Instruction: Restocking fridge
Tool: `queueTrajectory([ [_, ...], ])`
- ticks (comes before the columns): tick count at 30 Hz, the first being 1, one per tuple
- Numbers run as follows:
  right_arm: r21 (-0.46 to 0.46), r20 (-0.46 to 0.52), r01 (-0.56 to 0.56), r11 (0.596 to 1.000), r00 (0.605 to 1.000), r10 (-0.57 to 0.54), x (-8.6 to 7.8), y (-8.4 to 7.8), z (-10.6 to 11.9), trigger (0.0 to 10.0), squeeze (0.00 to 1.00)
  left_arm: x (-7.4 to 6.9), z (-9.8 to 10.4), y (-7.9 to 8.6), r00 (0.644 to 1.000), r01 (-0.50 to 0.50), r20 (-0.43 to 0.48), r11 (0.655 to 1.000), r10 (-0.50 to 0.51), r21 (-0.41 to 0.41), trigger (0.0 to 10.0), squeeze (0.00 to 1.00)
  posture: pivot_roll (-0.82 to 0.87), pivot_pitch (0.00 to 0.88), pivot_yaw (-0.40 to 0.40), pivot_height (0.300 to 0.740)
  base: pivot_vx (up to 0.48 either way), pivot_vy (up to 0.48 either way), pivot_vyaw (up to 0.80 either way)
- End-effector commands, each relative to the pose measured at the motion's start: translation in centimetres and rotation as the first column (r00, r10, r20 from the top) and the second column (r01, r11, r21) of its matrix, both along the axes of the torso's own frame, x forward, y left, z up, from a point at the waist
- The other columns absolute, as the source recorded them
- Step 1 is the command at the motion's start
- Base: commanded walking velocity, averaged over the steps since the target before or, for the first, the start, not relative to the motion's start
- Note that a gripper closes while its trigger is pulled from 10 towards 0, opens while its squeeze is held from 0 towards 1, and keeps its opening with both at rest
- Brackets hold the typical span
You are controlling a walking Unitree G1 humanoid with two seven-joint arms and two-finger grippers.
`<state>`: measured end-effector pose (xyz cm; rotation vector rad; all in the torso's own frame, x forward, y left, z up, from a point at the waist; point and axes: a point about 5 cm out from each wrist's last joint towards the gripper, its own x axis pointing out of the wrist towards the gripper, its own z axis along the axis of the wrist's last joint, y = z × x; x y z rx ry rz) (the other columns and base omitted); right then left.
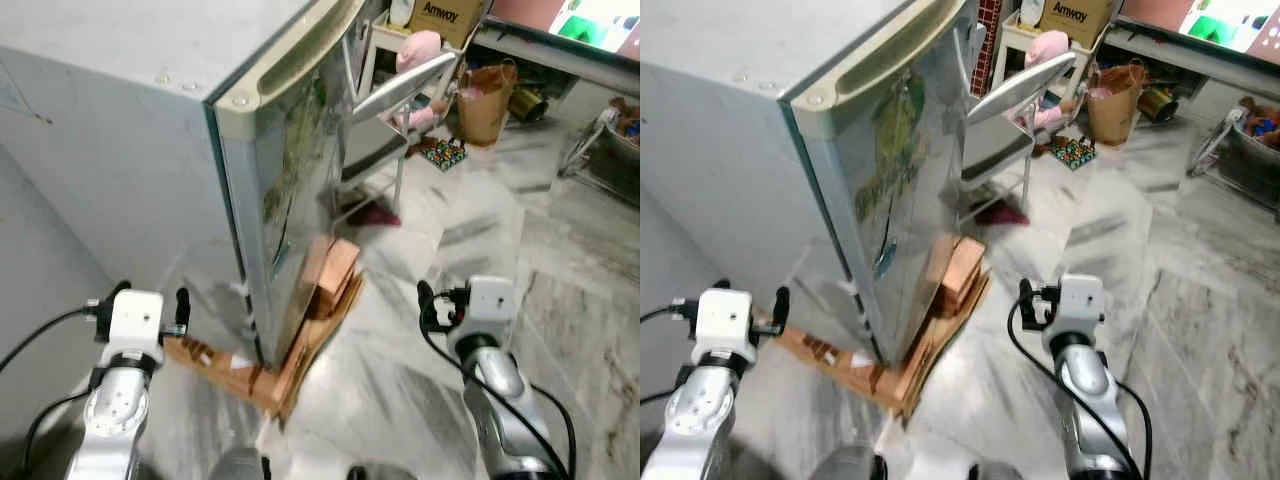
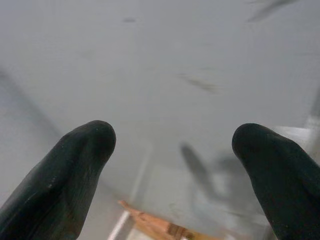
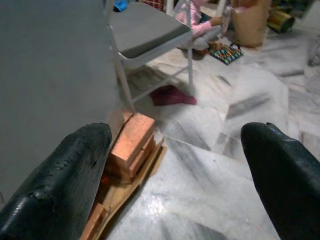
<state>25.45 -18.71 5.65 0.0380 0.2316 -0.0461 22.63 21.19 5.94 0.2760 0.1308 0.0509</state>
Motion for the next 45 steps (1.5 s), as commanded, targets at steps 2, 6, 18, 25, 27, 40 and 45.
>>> queueTrajectory([
  [2, -0.006, -0.029, 0.045, 0.999, 0.999, -0.045, -0.3, -1.1, -0.4, 10.0, 0.00, 0.1, 0.3, -0.4, 1.000, 0.022, 0.008, 1.000, -0.022, -0.013, 10.0, 0.00, 0.11, 0.077, -0.039, 0.740, 0.000, 0.000, -0.80],
  [6, -0.008, -0.033, 0.044, 0.999, 0.998, -0.044, -0.5, -1.0, -0.5, 10.0, 0.00, 0.0, 0.2, -0.4, 1.000, 0.025, 0.006, 0.999, -0.025, -0.021, 10.0, 0.00, 0.11, 0.079, -0.040, 0.740, 0.000, 0.000, -0.80],
  [18, -0.015, -0.046, 0.038, 0.999, 0.998, -0.038, -0.9, -1.1, -0.6, 10.0, 0.00, -0.3, 0.0, 0.0, 1.000, 0.007, -0.007, 0.999, -0.007, -0.033, 10.0, 0.00, 0.11, 0.097, -0.045, 0.740, 0.000, 0.096, -0.57],
  [25, -0.040, -0.089, 0.021, 0.999, 0.996, -0.025, -1.9, -1.6, -1.1, 10.0, 0.00, 0.2, 0.4, 0.3, 1.000, -0.002, 0.003, 0.999, 0.002, -0.037, 10.0, 0.00, 0.10, 0.122, -0.057, 0.740, 0.000, 0.000, 0.00],
  [27, -0.054, -0.100, 0.021, 0.998, 0.995, -0.027, -2.1, -1.8, -1.2, 10.0, 0.00, 0.5, 0.5, 0.2, 1.000, 0.023, 0.004, 0.998, -0.023, -0.051, 10.0, 0.00, 0.10, 0.125, -0.058, 0.740, 0.000, 0.000, 0.00],
  [40, -0.094, -0.166, 0.024, 0.995, 0.985, -0.040, -3.2, -2.7, -1.7, 10.0, 0.00, 1.4, 0.4, -1.9, 0.967, 0.232, -0.057, 0.954, -0.246, -0.188, 10.0, 0.00, 0.07, 0.153, -0.052, 0.740, 0.000, 0.000, 0.00],
  [45, -0.083, -0.194, -0.013, 0.996, 0.981, -0.003, -3.8, -2.7, -1.8, 10.0, 0.00, 2.6, 0.9, -1.4, 0.978, 0.196, -0.034, 0.962, -0.207, -0.192, 10.0, 0.00, 0.06, 0.154, -0.058, 0.740, 0.000, 0.000, 0.00],
])
